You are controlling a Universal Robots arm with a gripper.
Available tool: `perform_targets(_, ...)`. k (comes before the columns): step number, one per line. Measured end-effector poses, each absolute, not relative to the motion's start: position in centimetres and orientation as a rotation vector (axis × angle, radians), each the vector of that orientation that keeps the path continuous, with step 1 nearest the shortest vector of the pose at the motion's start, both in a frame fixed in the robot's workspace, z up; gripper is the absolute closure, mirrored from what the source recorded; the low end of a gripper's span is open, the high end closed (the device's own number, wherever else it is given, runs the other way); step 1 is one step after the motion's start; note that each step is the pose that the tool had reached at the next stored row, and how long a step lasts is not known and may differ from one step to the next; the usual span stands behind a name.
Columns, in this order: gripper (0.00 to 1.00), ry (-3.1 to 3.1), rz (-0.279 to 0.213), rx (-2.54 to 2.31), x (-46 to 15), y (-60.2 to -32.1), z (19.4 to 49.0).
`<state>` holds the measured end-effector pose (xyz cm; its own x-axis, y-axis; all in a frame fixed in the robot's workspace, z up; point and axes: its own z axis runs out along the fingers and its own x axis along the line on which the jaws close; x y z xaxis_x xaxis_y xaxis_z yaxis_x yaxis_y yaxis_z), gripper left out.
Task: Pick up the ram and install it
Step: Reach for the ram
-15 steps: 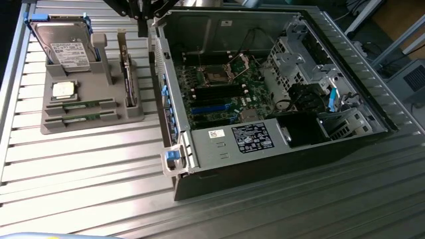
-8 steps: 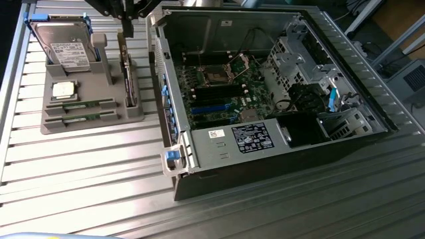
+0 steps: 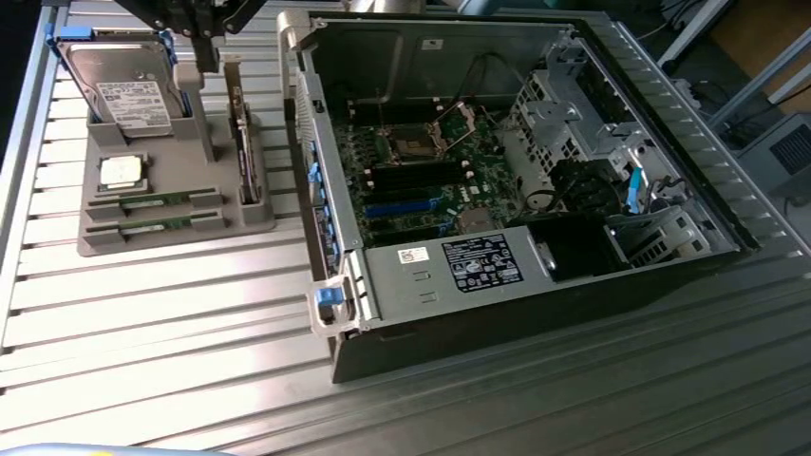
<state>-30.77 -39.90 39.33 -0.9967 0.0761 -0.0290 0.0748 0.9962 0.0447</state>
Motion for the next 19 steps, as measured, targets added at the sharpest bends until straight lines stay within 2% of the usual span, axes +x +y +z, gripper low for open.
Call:
perform_targets(11, 0.90, 3.106, 0.068, 0.118, -35.5, -39.9, 39.3)
perform_targets(19, 0.90, 3.106, 0.067, 0.118, -35.6, -40.6, 39.3)
